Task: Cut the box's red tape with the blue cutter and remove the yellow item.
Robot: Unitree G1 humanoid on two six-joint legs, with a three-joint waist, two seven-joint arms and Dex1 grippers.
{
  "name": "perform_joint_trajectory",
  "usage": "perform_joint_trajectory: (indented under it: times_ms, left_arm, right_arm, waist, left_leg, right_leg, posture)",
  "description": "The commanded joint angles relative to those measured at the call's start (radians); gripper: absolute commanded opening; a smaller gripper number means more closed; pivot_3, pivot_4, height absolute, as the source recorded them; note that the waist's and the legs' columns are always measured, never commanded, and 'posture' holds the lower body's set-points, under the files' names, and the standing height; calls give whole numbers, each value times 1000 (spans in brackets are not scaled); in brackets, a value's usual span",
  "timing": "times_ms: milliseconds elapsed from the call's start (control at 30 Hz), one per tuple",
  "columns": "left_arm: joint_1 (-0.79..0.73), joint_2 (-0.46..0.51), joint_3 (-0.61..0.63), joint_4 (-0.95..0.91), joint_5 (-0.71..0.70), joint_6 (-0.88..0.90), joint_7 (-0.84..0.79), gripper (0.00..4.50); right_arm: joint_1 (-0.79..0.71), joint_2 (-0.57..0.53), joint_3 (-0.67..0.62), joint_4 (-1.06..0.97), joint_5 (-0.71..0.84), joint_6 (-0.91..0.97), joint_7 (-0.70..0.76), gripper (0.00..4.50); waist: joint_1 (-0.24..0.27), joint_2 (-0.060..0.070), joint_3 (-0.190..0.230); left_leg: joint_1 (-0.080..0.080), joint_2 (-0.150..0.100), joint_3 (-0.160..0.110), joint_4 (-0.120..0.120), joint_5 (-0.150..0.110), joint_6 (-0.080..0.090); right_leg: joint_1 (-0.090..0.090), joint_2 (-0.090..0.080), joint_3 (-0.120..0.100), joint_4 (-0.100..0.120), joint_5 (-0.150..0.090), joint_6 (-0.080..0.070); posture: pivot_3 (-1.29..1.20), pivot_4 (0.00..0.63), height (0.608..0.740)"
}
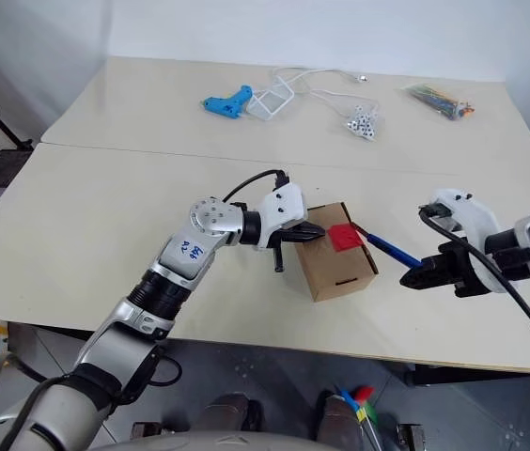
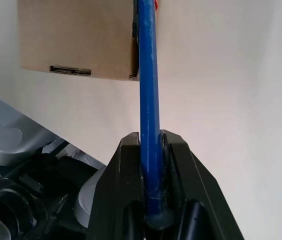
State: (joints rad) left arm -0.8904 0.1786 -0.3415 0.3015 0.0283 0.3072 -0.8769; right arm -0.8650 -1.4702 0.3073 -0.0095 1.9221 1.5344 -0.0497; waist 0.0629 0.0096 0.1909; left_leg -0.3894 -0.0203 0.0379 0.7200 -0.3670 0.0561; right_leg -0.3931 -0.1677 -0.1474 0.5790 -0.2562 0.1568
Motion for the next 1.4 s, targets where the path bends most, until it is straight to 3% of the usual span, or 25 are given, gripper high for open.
perform_joint_trajectory:
  times_ms: [33, 367, 967, 1167, 1400]
  left_arm:
    - [32, 3, -38, 0, 15, 25, -14, 0]
    - [42, -1, -48, -19, 16, 39, -14, 0]
    - [64, -19, -56, -31, 19, 50, 7, 0]
    - [68, -20, -59, -34, 24, 72, 18, 0]
    - [67, -19, -80, -35, 30, 102, 9, 0]
  right_arm:
    - [-54, 43, 19, 45, -44, 57, 13, 184]
    - [-201, 89, 125, 93, -177, 80, 118, 184]
    - [-604, 116, 588, 176, -475, 80, 542, 184]
    - [-655, 68, 696, 76, -503, 80, 682, 184]
    - [-669, 18, 727, 1, -491, 80, 733, 184]
  waist:
    - [-3, 0, 0]
    - [-8, 0, 0]
    - [-7, 2, -1]
    - [-6, 2, -1]
    - [-9, 2, -1]
  left_leg:
    - [0, 0, 0, 0, 0, 0]
    - [0, 0, 1, 0, 0, 0]
    - [-1, -1, 0, 0, 0, 0]
    - [-1, -1, -1, -1, -1, 0]
    - [-1, -1, 0, -1, -2, 0]
  right_leg:
    - [0, 0, 0, 0, 0, 0]
    - [0, 0, 0, 1, 0, 0]
    - [-3, 0, 1, 1, 0, 0]
    - [-3, 0, 1, 1, 0, 0]
    - [-3, 0, 1, 1, 0, 0]
  posture:
    - [0, 150, 740]
    - [0, 150, 740]
    - [0, 150, 740]
    - [0, 150, 740]
    - [0, 150, 740]
